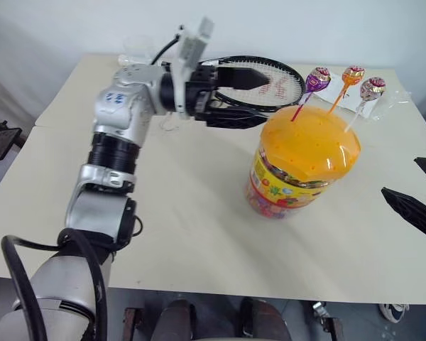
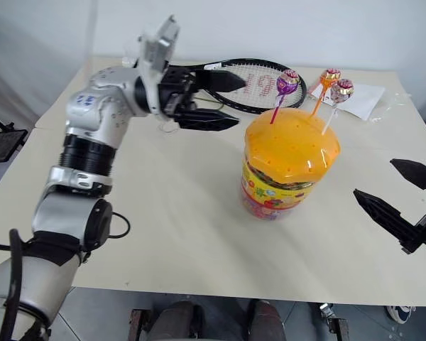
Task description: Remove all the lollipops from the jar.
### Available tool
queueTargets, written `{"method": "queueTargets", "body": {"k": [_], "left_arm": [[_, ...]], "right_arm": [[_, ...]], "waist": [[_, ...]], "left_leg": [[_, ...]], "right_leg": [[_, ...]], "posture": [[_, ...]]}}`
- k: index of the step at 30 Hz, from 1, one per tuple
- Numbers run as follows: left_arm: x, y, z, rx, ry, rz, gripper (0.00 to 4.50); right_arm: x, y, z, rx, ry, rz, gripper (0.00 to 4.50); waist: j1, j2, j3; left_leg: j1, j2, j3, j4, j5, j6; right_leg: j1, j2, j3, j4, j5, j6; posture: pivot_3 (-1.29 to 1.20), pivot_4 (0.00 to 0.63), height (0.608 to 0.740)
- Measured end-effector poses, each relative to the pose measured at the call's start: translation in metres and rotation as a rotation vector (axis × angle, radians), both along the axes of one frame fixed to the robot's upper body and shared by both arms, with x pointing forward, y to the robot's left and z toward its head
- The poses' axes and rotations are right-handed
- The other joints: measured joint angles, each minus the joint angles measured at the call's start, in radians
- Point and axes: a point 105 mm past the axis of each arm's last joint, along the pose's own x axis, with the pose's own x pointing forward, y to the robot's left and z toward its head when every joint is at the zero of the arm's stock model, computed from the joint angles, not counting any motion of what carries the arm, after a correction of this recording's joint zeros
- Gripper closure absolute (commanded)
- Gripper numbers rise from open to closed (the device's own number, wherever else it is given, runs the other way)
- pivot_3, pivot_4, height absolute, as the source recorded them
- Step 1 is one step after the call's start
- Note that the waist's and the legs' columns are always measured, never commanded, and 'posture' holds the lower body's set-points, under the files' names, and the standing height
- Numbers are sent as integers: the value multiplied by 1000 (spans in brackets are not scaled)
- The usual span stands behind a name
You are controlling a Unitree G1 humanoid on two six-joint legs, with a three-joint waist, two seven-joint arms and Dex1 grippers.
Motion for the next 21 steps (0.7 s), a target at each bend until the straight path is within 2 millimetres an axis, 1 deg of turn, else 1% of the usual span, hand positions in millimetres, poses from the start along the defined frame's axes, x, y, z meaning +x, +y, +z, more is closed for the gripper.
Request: {"method": "queueTargets", "body": {"k": [1,4,7,9,10,11,12,14,16,21], "left_arm": [[1,-5,1,-8,13,-5,0],[0,-13,3,-15,31,-25,0],[-1,-14,3,-4,33,-39,0],[1,-14,-3,28,42,-34,0],[2,-15,-5,43,45,-33,299],[2,-15,-7,57,47,-33,389],[3,-16,-9,68,49,-33,595],[5,-17,-15,88,67,-28,1104],[3,-20,-16,96,69,-40,1719],[-1,-36,-7,104,40,-62,3264]], "right_arm": [[-3,0,2,-2,-10,-11,28],[-10,-1,6,14,-29,-31,28],[-16,2,8,27,-35,-35,28],[-19,3,8,32,-39,-46,28],[-20,2,8,37,-45,-52,0],[-20,3,9,37,-50,-55,0],[-20,3,9,36,-55,-57,0],[-20,3,10,35,-62,-66,0],[-21,2,11,36,-69,-76,0],[-21,0,13,39,-95,-94,0]], "waist": [[-1,0,0],[-8,0,0],[-9,0,0],[-6,0,0],[-6,0,0],[-5,0,0],[-4,0,0],[-1,0,0],[0,0,0],[-2,0,0]], "left_leg": [[0,0,0,0,0,0],[1,0,1,0,0,0],[1,0,1,0,0,0],[1,0,1,0,0,0],[1,0,1,0,0,0],[1,0,2,0,0,1],[1,0,2,0,0,1],[1,0,2,0,0,1],[1,0,2,0,-1,1],[1,0,2,0,-1,1]], "right_leg": [[0,0,0,0,0,0],[-1,0,2,1,0,0],[-1,0,2,1,0,0],[-1,0,2,1,0,0],[-1,0,2,1,0,0],[-1,0,3,1,0,0],[-1,0,3,1,0,0],[-1,0,3,1,0,0],[-1,0,3,1,0,0],[-1,0,3,0,0,0]], "posture": [[0,150,740],[0,150,740],[0,150,740],[0,150,740],[0,150,740],[0,150,740],[0,150,740],[0,150,740],[0,150,740],[0,150,740]]}}
